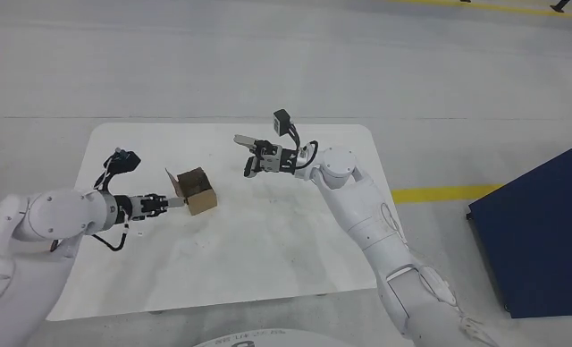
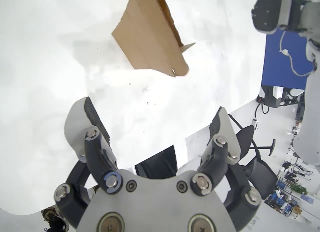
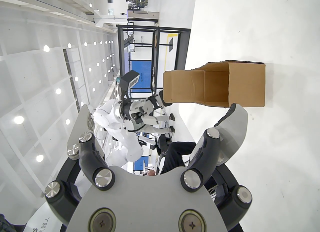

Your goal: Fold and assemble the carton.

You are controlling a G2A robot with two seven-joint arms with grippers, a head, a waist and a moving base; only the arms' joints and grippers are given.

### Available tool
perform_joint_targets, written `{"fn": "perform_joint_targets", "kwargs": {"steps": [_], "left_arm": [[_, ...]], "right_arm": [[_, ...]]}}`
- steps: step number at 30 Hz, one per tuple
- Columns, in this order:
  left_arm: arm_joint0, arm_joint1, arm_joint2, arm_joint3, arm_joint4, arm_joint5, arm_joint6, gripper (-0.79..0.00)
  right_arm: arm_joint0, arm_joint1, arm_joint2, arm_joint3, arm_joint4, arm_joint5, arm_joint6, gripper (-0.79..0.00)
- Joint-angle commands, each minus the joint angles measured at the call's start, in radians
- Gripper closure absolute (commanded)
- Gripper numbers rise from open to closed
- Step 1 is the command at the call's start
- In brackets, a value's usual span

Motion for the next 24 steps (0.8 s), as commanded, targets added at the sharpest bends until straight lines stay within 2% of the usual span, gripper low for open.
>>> {"fn": "perform_joint_targets", "kwargs": {"steps": [1, 5, 8, 9, 10, 11, 13, 15, 19, 24], "left_arm": [[-0.046, -0.009, 0.027, 0.06, -0.055, 0.005, 0.045, -0.785], [-0.111, -0.021, 0.074, 0.14, -0.081, 0.038, 0.074, -0.785], [-0.138, -0.025, 0.094, 0.161, -0.06, 0.071, 0.113, -0.785], [-0.142, -0.025, 0.101, 0.163, -0.052, 0.079, 0.114, -0.745], [-0.146, -0.025, 0.106, 0.165, -0.04, 0.088, 0.115, -0.628], [-0.149, -0.024, 0.112, 0.165, -0.028, 0.096, 0.115, -0.419], [-0.153, -0.024, 0.12, 0.165, -0.02, 0.103, 0.111, -0.265], [-0.156, -0.023, 0.126, 0.164, -0.011, 0.098, 0.098, -0.015], [-0.162, -0.02, 0.129, 0.165, -0.036, 0.061, 0.055, 0.0], [-0.167, -0.013, 0.14, 0.15, 0.025, 0.043, 0.034, 0.0]], "right_arm": [[0.0, 0.0, 0.0, 0.0, 0.0, 0.0, 0.0, -0.785], [0.0, 0.0, 0.0, 0.0, 0.0, 0.0, 0.0, -0.785], [0.0, 0.0, 0.0, 0.0, 0.0, 0.0, 0.0, -0.785], [0.0, 0.0, 0.0, 0.0, 0.0, 0.0, 0.0, -0.785], [0.0, 0.0, 0.0, 0.0, 0.0, 0.0, 0.0, -0.785], [0.0, 0.0, 0.0, 0.0, 0.0, 0.0, 0.0, -0.785], [0.0, 0.0, 0.0, 0.0, 0.0, 0.0, 0.0, -0.785], [0.0, 0.0, 0.0, 0.0, 0.0, 0.0, 0.0, -0.785], [0.0, 0.0, 0.0, 0.0, 0.0, 0.0, 0.0, -0.785], [0.0, 0.0, 0.0, 0.0, 0.0, 0.0, 0.0, -0.785]]}}
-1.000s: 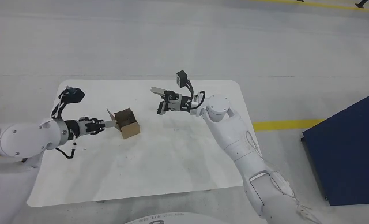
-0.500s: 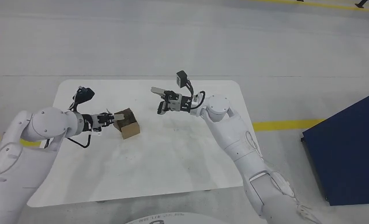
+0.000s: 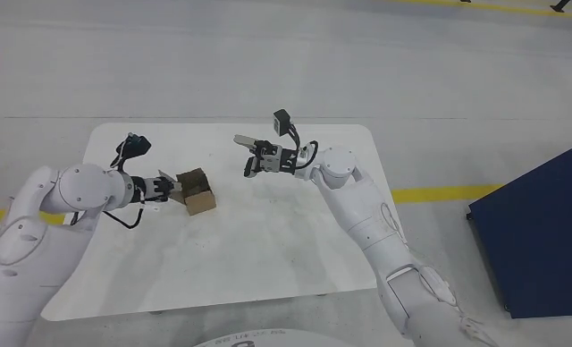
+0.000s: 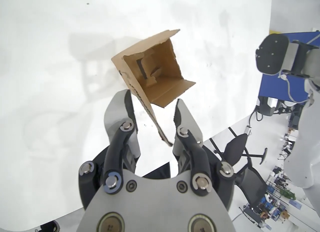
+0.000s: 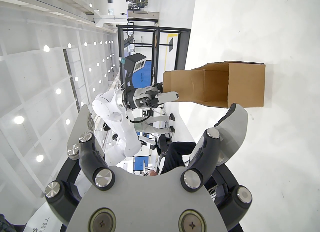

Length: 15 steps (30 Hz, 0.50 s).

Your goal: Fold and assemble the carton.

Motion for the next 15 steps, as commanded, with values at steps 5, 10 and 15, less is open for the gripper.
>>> {"fn": "perform_joint_targets", "kwargs": {"steps": [5, 10, 15], "left_arm": [[-0.019, 0.01, 0.03, -0.031, 0.101, -0.068, -0.067, 0.0], [-0.048, 0.009, 0.042, -0.029, 0.094, -0.11, -0.064, 0.0], [-0.064, 0.002, 0.072, -0.022, 0.113, -0.111, 0.015, 0.0]], "right_arm": [[0.0, 0.0, 0.0, 0.0, 0.0, 0.0, 0.0, -0.785], [-0.014, 0.0, -0.012, -0.034, -0.014, 0.02, -0.035, -0.785], [-0.009, -0.001, -0.027, -0.058, -0.03, 0.045, -0.049, -0.785]]}}
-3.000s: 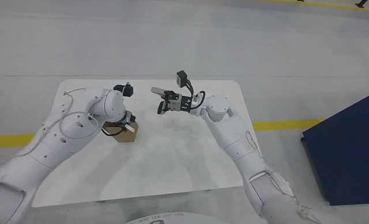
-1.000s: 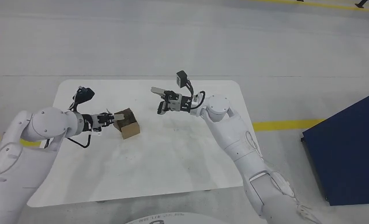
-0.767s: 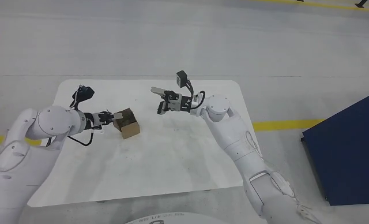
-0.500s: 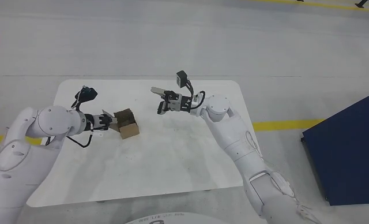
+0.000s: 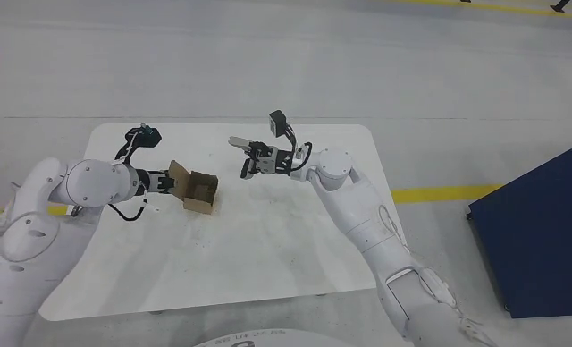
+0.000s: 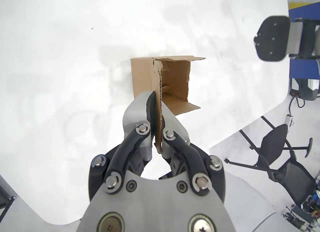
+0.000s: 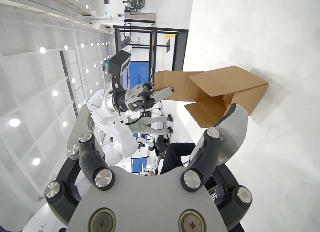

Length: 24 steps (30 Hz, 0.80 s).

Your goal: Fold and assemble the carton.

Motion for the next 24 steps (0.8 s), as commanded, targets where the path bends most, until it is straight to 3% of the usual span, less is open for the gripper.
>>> {"fn": "perform_joint_targets", "kwargs": {"steps": [1, 11, 20, 24], "left_arm": [[-0.006, -0.005, 0.019, 0.01, -0.012, -0.005, 0.019, 0.0], [-0.07, -0.027, 0.085, 0.136, -0.087, -0.037, 0.052, 0.0], [-0.077, -0.031, 0.098, 0.151, -0.093, -0.044, 0.063, 0.0], [-0.077, -0.031, 0.098, 0.151, -0.093, -0.044, 0.063, 0.0]], "right_arm": [[0.002, 0.0, -0.007, -0.01, -0.007, 0.007, -0.003, -0.785], [0.091, -0.031, -0.123, 0.056, -0.024, 0.047, -0.03, -0.785], [0.187, -0.07, -0.2, 0.235, 0.03, -0.051, -0.016, -0.785], [0.212, -0.079, -0.21, 0.288, 0.04, -0.047, -0.013, -0.785]]}}
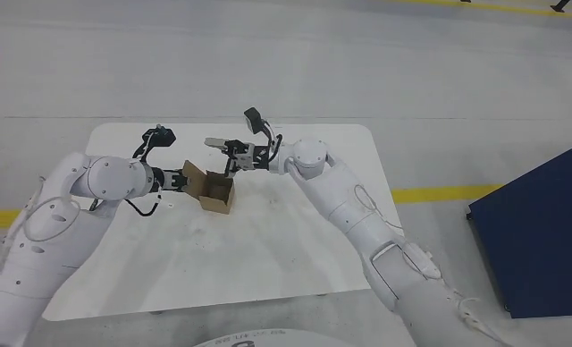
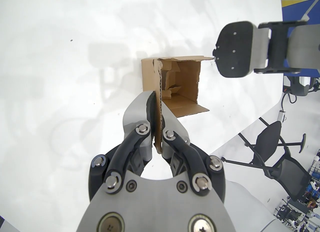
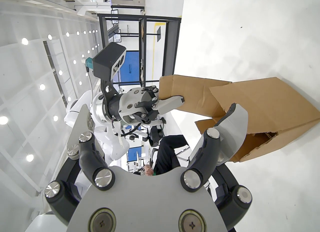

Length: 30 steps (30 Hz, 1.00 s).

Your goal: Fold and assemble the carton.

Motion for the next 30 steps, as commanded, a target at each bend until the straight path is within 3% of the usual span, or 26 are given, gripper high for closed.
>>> {"fn": "perform_joint_targets", "kwargs": {"steps": [1, 2, 4, 15, 24, 29, 30], "left_arm": [[0.0, 0.0, 0.0, 0.0, 0.0, 0.0, 0.0, 0.0], [0.0, 0.0, 0.0, 0.0, 0.0, 0.0, 0.0, 0.0], [0.0, 0.0, 0.0, 0.0, 0.0, 0.0, 0.0, 0.0], [0.0, 0.0, 0.0, 0.0, 0.0, 0.0, 0.0, 0.0], [0.0, 0.0, 0.0, 0.0, 0.0, 0.0, 0.0, 0.0], [0.0, 0.0, 0.0, 0.0, 0.0, 0.0, 0.0, 0.0], [0.0, 0.0, 0.0, 0.0, 0.0, 0.0, 0.0, 0.0]], "right_arm": [[0.013, -0.004, -0.006, 0.025, 0.002, 0.014, 0.0, -0.767], [0.018, -0.006, -0.011, 0.033, 0.0, 0.019, 0.004, -0.727], [0.025, -0.01, -0.019, 0.046, 0.0, 0.023, 0.013, -0.717], [0.051, -0.034, -0.074, 0.103, -0.009, 0.056, 0.048, -0.727], [0.093, -0.056, -0.111, 0.185, -0.026, 0.105, 0.051, -0.643], [0.11, -0.065, -0.128, 0.215, -0.045, 0.11, 0.058, -0.382], [0.113, -0.067, -0.132, 0.22, -0.052, 0.116, 0.056, -0.372]]}}
